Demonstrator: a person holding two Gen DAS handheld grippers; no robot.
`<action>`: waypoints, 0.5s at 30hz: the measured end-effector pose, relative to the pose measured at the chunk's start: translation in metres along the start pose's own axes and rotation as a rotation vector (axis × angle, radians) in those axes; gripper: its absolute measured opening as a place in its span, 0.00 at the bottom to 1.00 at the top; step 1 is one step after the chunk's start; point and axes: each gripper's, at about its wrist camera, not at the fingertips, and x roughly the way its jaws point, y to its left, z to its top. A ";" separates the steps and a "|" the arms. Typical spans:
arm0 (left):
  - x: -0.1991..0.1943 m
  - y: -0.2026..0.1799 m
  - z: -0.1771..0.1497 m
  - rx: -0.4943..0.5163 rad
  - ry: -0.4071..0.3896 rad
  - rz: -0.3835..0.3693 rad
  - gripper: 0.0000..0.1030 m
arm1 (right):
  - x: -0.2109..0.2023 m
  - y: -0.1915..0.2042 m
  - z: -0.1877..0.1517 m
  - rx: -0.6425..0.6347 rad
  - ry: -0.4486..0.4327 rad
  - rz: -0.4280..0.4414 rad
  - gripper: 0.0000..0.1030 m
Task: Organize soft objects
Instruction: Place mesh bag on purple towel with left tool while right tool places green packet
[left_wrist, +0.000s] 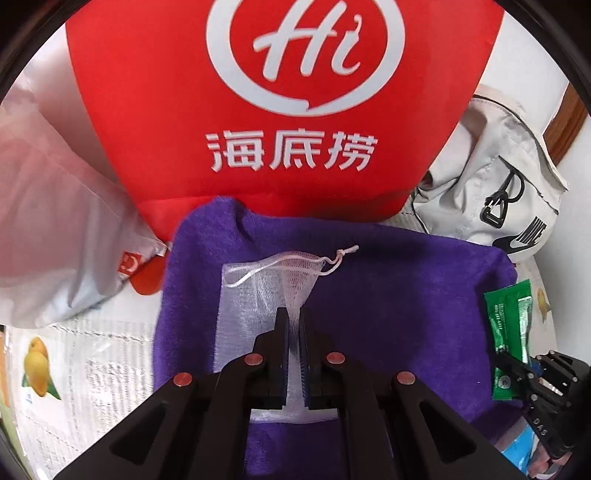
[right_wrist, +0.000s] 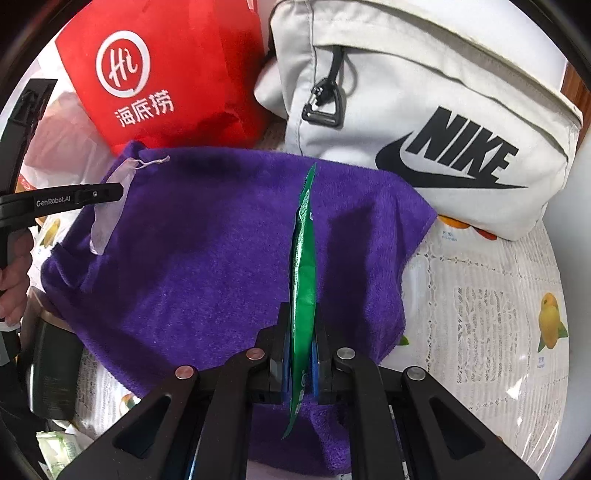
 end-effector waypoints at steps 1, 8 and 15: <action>0.001 -0.001 0.000 0.003 -0.002 0.003 0.06 | 0.002 -0.001 0.001 0.001 0.004 -0.001 0.08; 0.006 -0.012 0.000 0.008 0.011 0.001 0.25 | 0.010 0.002 0.004 0.005 0.015 0.003 0.13; -0.010 -0.018 -0.009 0.020 -0.003 0.013 0.49 | -0.004 0.001 0.003 0.015 -0.026 0.014 0.53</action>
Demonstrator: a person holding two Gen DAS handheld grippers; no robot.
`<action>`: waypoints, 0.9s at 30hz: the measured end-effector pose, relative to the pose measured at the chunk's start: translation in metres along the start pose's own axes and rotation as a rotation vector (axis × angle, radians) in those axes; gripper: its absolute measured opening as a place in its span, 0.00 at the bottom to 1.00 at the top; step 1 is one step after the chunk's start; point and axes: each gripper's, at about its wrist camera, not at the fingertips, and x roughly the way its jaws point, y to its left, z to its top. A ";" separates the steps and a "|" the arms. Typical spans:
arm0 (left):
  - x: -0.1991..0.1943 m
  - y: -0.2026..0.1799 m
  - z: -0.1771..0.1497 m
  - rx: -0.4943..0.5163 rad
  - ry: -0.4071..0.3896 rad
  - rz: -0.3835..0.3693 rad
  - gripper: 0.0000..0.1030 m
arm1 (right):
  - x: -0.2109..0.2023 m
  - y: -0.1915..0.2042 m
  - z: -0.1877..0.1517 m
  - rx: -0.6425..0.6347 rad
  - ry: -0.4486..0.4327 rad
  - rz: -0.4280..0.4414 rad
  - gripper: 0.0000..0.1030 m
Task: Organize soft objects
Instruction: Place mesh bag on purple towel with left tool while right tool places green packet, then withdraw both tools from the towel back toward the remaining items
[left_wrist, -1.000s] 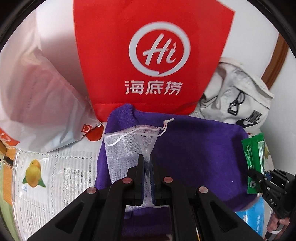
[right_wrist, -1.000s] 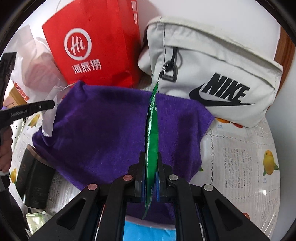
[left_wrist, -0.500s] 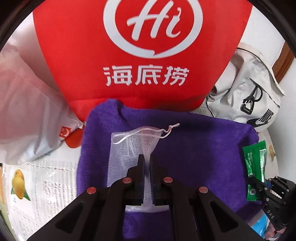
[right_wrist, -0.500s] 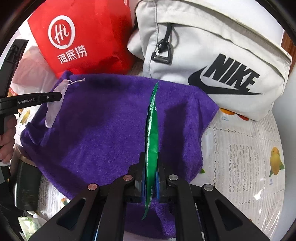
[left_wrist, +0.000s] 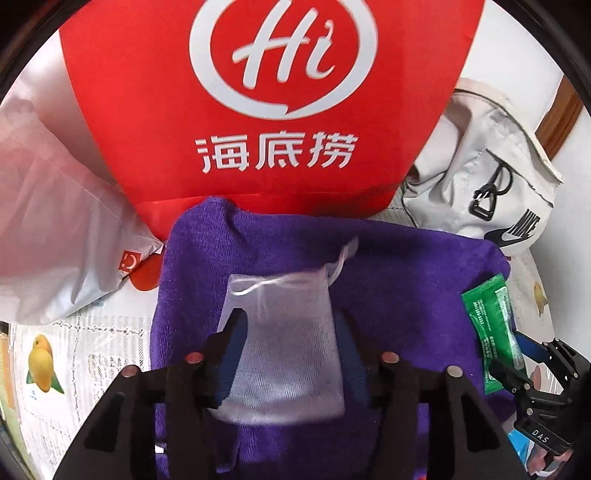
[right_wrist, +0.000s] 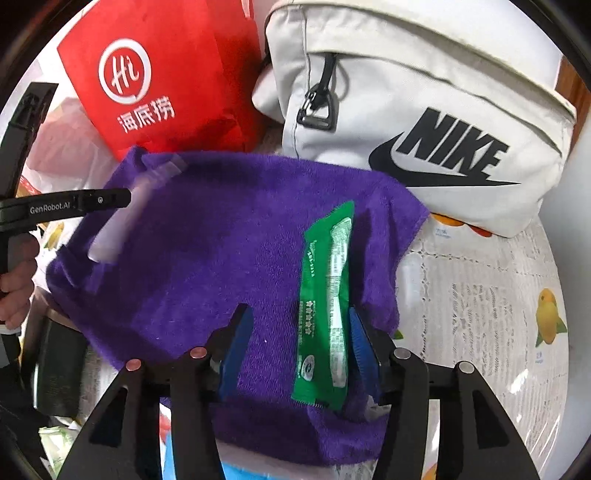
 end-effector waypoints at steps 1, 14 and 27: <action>-0.004 -0.002 0.001 0.001 -0.002 -0.001 0.50 | -0.004 0.000 -0.001 0.004 -0.007 -0.001 0.53; -0.097 -0.013 -0.040 0.047 -0.128 0.032 0.61 | -0.104 0.002 -0.046 0.044 -0.151 -0.017 0.59; -0.170 -0.020 -0.139 0.033 -0.154 0.042 0.61 | -0.197 0.031 -0.130 0.032 -0.263 0.000 0.62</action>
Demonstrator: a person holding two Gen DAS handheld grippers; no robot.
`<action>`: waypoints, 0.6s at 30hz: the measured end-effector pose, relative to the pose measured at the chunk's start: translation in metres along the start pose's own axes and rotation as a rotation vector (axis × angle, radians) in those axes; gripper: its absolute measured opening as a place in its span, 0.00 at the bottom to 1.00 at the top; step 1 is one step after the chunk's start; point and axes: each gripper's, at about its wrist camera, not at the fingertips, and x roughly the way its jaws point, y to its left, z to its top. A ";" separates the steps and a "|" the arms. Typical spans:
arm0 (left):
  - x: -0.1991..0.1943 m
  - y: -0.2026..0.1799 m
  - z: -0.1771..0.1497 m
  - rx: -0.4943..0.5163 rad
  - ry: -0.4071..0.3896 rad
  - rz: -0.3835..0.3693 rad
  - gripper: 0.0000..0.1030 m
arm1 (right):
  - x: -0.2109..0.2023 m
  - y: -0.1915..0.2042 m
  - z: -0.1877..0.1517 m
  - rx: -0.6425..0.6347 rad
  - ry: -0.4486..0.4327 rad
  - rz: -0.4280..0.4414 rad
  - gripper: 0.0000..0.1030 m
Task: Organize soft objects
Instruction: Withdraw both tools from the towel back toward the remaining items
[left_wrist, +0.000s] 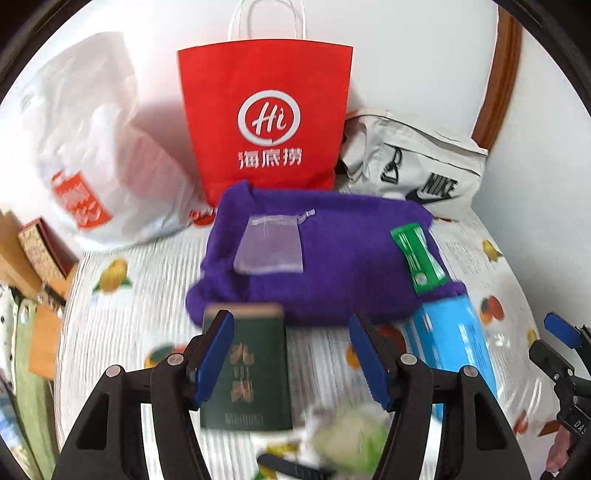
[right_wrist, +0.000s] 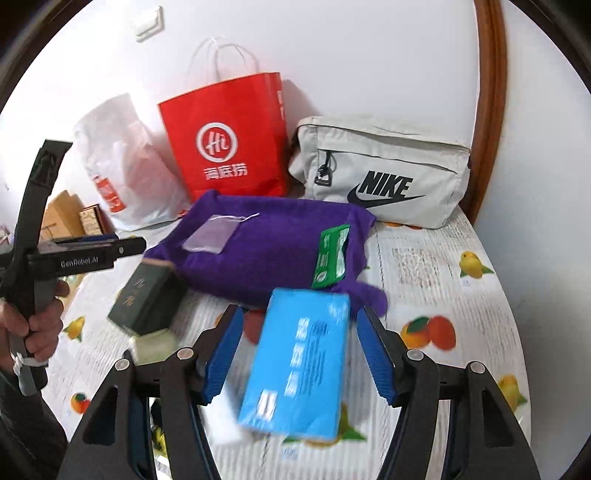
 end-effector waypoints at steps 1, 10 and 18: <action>-0.005 0.000 -0.008 0.000 0.003 -0.003 0.61 | -0.006 0.002 -0.006 -0.001 -0.002 0.006 0.62; -0.027 0.006 -0.076 -0.029 0.021 -0.015 0.61 | -0.035 0.017 -0.054 0.002 0.004 0.032 0.62; -0.015 0.010 -0.126 -0.034 0.051 -0.015 0.61 | -0.027 0.025 -0.093 -0.005 0.043 0.050 0.62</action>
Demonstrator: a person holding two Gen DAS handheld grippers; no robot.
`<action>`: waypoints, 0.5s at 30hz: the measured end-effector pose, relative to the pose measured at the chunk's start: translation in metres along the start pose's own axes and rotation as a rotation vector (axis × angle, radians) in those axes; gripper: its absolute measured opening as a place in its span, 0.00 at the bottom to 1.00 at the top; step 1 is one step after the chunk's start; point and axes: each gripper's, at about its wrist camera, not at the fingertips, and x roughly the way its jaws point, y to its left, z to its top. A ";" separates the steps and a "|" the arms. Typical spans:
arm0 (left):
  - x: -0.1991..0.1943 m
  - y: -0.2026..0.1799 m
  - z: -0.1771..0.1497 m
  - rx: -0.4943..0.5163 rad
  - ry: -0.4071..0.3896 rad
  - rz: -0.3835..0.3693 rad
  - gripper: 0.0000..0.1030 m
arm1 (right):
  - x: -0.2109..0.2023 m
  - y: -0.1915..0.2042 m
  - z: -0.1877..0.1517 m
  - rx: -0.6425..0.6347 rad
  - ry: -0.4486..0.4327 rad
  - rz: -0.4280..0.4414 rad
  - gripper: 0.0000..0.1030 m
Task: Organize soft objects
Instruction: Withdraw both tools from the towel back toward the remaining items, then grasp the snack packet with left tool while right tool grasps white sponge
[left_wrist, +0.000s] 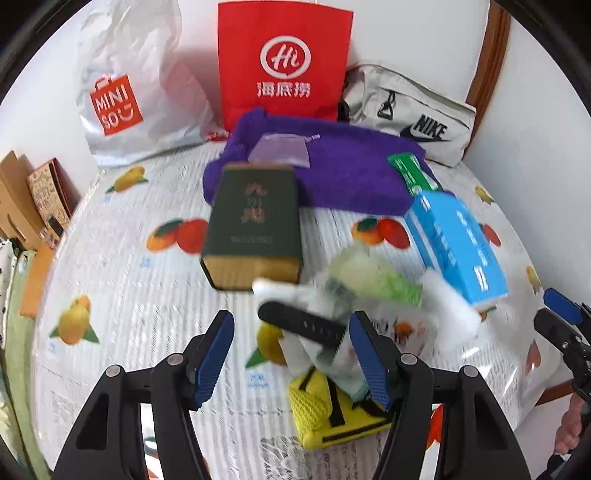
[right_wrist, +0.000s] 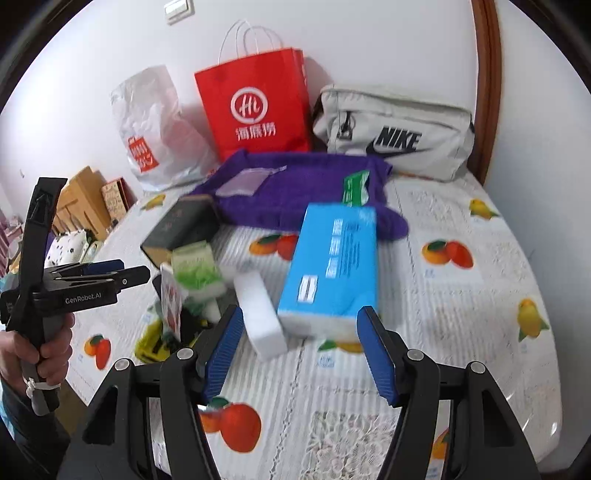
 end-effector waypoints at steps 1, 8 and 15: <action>0.001 -0.003 -0.005 0.003 -0.001 -0.024 0.61 | 0.003 0.001 -0.004 -0.003 0.009 -0.002 0.62; 0.012 -0.038 -0.021 0.125 -0.038 -0.099 0.75 | 0.020 0.001 -0.021 -0.013 0.038 -0.008 0.62; 0.027 -0.045 -0.017 0.129 -0.026 -0.125 0.74 | 0.031 -0.003 -0.029 -0.005 0.060 -0.018 0.62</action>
